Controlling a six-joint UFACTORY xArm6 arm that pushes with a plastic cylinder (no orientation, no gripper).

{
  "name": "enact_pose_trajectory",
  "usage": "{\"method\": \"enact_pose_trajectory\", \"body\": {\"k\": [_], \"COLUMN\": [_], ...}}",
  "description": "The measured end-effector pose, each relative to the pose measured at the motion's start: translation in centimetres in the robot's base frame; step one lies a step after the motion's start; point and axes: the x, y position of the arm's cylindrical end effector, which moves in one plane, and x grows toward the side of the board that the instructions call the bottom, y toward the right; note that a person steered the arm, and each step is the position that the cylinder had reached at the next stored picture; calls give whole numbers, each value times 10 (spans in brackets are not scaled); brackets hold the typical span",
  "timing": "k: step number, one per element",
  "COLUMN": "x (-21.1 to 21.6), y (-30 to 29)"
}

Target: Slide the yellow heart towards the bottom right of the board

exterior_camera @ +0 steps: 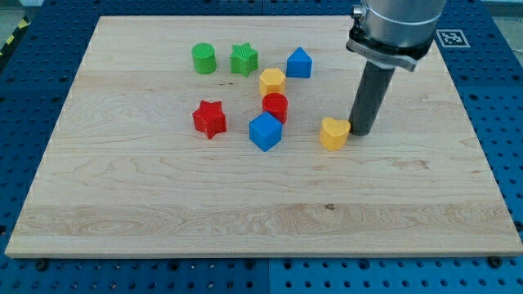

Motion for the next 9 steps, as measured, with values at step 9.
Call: {"method": "enact_pose_trajectory", "body": {"k": [9], "x": [-92], "y": [-17]}}
